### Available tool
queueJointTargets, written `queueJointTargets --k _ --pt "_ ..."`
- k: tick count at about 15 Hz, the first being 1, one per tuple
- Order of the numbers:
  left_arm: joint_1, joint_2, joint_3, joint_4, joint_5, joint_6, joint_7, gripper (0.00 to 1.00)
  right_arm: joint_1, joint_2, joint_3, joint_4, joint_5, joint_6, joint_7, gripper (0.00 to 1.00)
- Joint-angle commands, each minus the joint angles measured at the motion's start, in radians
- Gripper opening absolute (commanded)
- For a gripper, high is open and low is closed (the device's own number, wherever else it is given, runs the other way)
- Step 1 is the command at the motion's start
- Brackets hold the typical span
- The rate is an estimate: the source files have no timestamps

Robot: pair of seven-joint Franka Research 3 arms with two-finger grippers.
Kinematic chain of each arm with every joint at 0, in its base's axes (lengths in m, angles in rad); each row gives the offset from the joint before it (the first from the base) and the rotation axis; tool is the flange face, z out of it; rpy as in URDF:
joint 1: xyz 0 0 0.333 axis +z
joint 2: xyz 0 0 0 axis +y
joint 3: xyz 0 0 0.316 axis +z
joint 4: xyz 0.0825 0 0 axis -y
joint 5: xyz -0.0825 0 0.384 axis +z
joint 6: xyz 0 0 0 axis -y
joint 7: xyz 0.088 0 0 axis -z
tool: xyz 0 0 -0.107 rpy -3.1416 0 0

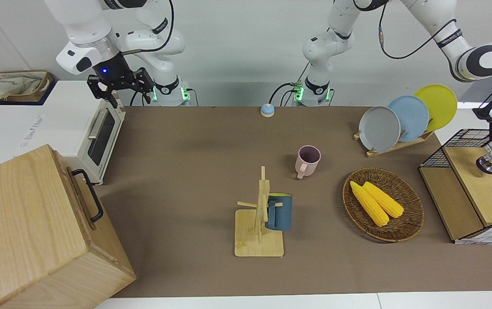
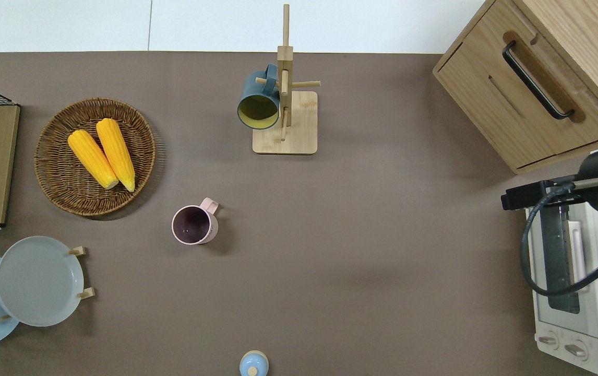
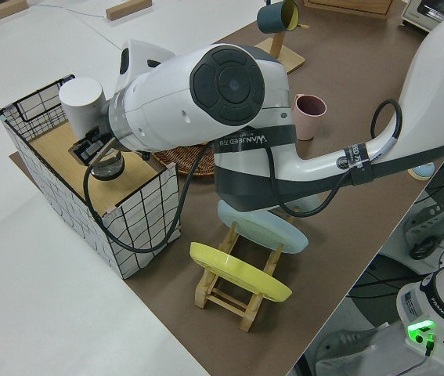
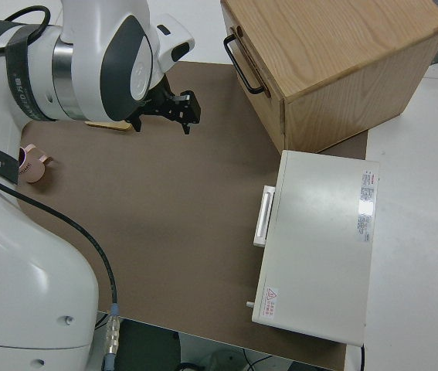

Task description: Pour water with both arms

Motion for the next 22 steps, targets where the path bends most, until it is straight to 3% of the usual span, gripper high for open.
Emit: queueJointTargets --k 1,10,14,15,16,17,18,22 --pt "0.000 0.057 -0.003 0.081 -0.031 0.009 0.018 0.04 -0.002 -0.014 -0.003 -0.011 0.017 0.006 -0.020 0.992" --pt "-0.001 0.087 -0.005 0.086 -0.020 0.026 0.049 0.09 -0.002 -0.014 -0.003 -0.011 0.017 0.006 -0.020 0.992" --pt "-0.018 0.109 -0.006 0.084 -0.018 0.068 0.056 0.16 -0.002 -0.014 -0.003 -0.011 0.017 0.006 -0.020 0.992" --pt "-0.018 0.110 -0.006 0.084 -0.020 0.069 0.056 0.22 -0.002 -0.014 -0.003 -0.011 0.017 0.006 -0.020 0.992" --pt "-0.018 0.112 -0.006 0.084 -0.020 0.069 0.056 0.35 -0.002 -0.014 -0.003 -0.011 0.017 0.006 -0.020 0.992" --pt "-0.020 0.112 -0.006 0.084 -0.020 0.069 0.055 0.80 -0.002 -0.014 -0.003 -0.011 0.017 0.006 -0.020 0.992" --pt "-0.018 0.112 -0.006 0.084 -0.018 0.071 0.056 1.00 -0.002 -0.014 -0.003 -0.011 0.017 0.006 -0.020 0.992" --pt "-0.027 0.110 -0.005 0.086 -0.015 0.068 0.043 1.00 -0.002 -0.014 -0.003 -0.011 0.017 0.006 -0.020 0.992"
